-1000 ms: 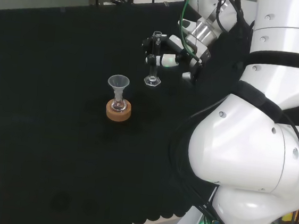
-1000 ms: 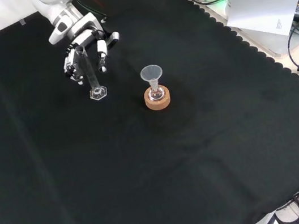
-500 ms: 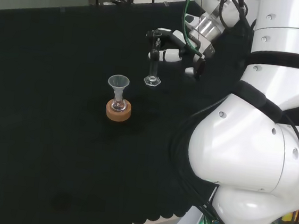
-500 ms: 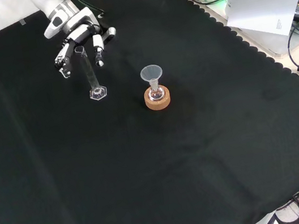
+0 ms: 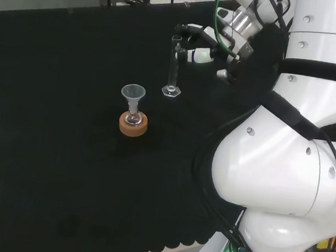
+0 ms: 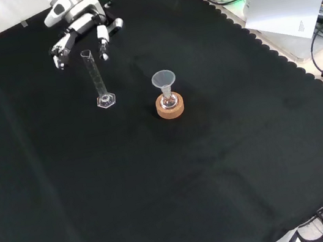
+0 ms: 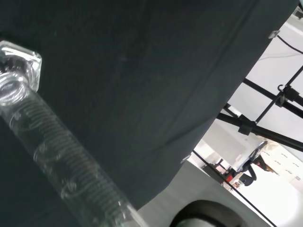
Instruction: Put the graduated cylinder back on the table.
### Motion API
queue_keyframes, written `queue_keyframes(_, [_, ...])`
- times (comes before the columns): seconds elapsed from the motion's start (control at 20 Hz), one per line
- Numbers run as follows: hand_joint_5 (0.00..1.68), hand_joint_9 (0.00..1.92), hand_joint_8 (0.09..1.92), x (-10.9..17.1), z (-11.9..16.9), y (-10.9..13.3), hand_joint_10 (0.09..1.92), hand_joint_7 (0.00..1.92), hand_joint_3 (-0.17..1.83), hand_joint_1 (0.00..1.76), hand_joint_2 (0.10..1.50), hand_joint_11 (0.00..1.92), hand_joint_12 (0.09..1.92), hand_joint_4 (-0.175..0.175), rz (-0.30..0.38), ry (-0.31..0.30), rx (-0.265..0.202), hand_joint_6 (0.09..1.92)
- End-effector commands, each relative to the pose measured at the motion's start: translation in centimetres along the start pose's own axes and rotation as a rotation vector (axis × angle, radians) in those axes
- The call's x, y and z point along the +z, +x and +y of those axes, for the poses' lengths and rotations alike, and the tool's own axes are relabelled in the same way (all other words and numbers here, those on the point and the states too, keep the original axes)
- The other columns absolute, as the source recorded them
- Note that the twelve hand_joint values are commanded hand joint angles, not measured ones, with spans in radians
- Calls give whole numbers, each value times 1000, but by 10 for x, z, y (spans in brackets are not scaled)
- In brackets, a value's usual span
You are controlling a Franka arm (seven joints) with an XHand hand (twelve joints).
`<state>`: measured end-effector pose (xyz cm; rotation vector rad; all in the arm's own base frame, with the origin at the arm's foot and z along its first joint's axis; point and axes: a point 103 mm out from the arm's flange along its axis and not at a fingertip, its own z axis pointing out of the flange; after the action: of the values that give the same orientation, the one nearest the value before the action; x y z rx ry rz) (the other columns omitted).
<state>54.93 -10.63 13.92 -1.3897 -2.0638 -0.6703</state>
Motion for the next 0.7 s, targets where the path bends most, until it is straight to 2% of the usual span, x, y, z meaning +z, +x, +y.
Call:
queue_keyframes(0.05, [134, 43, 439, -50, -41, 41, 881, 0, -175, 759, 848, 20, 1472, -107, -129, -27, 24, 87])
queue_keyframes(0.35, [137, 63, 467, -69, -69, 99, 880, 0, -174, 751, 850, 14, 1471, -105, -256, -20, 37, 87])
queue_keyframes(0.7, [132, 43, 430, -75, -102, 165, 860, 0, -174, 731, 870, 0, 1466, -93, -392, 33, 80, 87])
